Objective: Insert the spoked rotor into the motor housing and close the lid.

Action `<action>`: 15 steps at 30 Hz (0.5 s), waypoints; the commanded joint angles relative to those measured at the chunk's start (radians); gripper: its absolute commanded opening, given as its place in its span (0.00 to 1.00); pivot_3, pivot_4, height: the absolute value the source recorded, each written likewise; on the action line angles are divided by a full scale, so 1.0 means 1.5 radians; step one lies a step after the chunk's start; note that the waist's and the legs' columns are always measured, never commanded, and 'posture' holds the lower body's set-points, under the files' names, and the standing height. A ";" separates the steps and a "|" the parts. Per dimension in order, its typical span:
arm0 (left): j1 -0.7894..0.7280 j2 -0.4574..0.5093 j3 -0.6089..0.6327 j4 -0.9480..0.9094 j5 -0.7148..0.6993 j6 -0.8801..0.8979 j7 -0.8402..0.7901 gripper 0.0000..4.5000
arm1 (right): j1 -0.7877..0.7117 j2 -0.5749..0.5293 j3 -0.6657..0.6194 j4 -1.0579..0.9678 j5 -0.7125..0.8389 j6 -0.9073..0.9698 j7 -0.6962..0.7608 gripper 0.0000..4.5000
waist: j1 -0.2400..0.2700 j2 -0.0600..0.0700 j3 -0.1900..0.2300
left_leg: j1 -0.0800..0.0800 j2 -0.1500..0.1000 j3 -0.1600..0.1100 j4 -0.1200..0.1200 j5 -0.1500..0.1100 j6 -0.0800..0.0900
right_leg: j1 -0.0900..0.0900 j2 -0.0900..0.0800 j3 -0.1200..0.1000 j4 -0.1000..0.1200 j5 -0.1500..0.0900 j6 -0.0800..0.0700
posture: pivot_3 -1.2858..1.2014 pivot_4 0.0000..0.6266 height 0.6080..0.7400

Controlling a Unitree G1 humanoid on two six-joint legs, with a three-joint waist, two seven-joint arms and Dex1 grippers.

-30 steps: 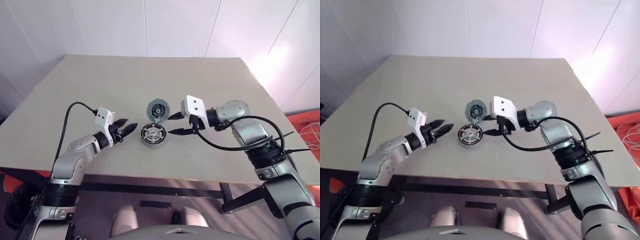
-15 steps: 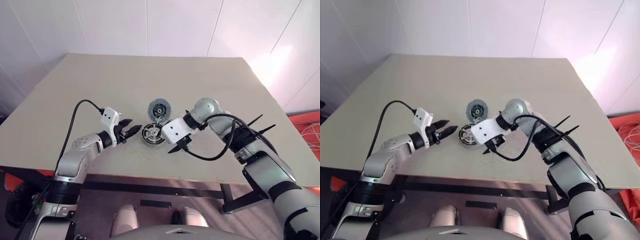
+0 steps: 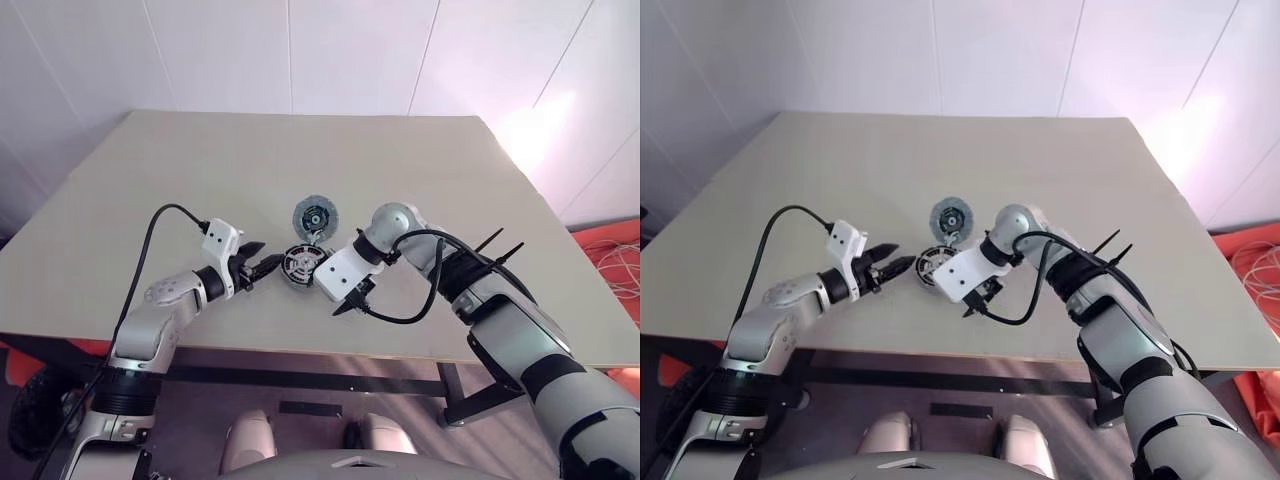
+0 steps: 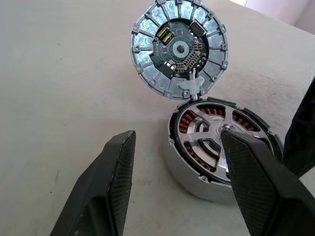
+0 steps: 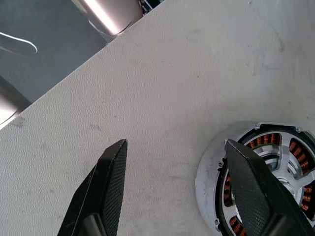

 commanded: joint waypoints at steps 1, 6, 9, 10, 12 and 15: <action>0.001 -0.001 0.003 -0.026 0.003 -0.014 0.002 0.66 | -0.041 -0.006 -0.033 0.015 0.007 -0.003 0.002 0.80 | 0.000 0.000 0.000 | 0.000 0.000 0.000 0.000 0.000 0.000 | 0.000 0.000 0.000 0.000 0.000 0.000 | 0.52 0.00 1.00; 0.003 -0.002 0.002 -0.026 0.004 -0.014 0.003 0.66 | -0.056 -0.004 -0.047 0.031 0.009 -0.006 0.002 0.80 | 0.001 0.000 0.000 | 0.000 0.000 0.000 0.000 0.000 0.000 | 0.000 0.000 0.000 0.000 0.001 -0.001 | 0.52 0.00 1.00; 0.000 -0.003 0.002 -0.023 0.006 -0.015 0.004 0.66 | -0.060 0.000 -0.053 0.040 0.007 -0.005 0.002 0.80 | 0.001 0.000 0.000 | -0.002 0.000 0.000 0.000 -0.001 0.001 | -0.001 0.000 0.000 0.000 0.001 -0.001 | 0.52 0.00 1.00; -0.001 -0.003 0.002 -0.021 0.006 -0.015 0.004 0.66 | -0.056 0.001 -0.050 0.042 0.004 -0.007 0.004 0.80 | 0.001 0.000 0.000 | -0.003 0.000 0.000 0.000 -0.001 0.001 | -0.002 0.000 0.000 0.000 0.001 -0.002 | 0.52 0.00 1.00; -0.002 -0.003 0.003 -0.019 0.008 -0.017 0.005 0.66 | -0.046 0.002 -0.043 0.042 0.001 -0.009 0.010 0.80 | 0.001 0.000 0.000 | -0.008 0.000 0.000 0.000 -0.001 0.001 | -0.006 0.000 0.000 0.000 0.001 -0.002 | 0.52 0.00 1.00; -0.001 -0.003 0.006 -0.018 0.009 -0.018 0.005 0.66 | -0.032 -0.002 -0.032 0.040 -0.011 -0.016 0.012 0.80 | 0.001 0.000 0.000 | -0.010 0.001 0.000 0.001 -0.001 0.001 | -0.009 0.000 -0.001 0.000 0.001 -0.002 | 0.52 0.00 1.00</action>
